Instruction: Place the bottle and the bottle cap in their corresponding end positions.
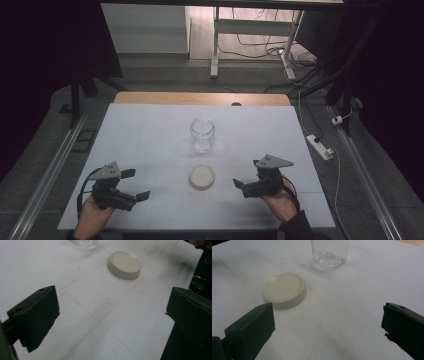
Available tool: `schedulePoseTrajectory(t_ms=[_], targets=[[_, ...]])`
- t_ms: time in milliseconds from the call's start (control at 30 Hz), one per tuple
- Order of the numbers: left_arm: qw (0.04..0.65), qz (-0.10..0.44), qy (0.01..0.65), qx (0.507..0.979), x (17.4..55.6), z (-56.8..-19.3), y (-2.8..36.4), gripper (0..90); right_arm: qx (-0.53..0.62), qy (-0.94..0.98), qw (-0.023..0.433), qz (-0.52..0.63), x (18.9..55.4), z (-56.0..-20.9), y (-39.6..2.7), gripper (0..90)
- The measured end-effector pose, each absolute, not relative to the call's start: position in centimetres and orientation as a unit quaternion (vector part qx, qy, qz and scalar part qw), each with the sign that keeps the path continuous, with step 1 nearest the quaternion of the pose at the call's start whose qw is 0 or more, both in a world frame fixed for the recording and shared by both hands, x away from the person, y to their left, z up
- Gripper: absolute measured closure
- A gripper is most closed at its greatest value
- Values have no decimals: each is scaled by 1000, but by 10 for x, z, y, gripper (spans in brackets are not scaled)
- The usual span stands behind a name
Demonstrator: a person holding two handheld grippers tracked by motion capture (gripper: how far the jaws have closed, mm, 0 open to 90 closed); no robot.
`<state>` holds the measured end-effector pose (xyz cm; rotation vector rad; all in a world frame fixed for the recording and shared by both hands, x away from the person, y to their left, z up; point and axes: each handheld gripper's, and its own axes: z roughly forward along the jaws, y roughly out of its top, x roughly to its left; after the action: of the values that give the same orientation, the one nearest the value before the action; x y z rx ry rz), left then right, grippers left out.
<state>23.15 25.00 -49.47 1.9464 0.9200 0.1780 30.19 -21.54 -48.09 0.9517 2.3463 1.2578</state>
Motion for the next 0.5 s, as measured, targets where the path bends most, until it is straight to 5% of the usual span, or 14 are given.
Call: schedulePoseTrajectory(t_ms=[500], targets=[[452, 99, 425, 778, 202, -508, 282, 0, 375, 807, 181, 419, 262, -487, -265, 0]])
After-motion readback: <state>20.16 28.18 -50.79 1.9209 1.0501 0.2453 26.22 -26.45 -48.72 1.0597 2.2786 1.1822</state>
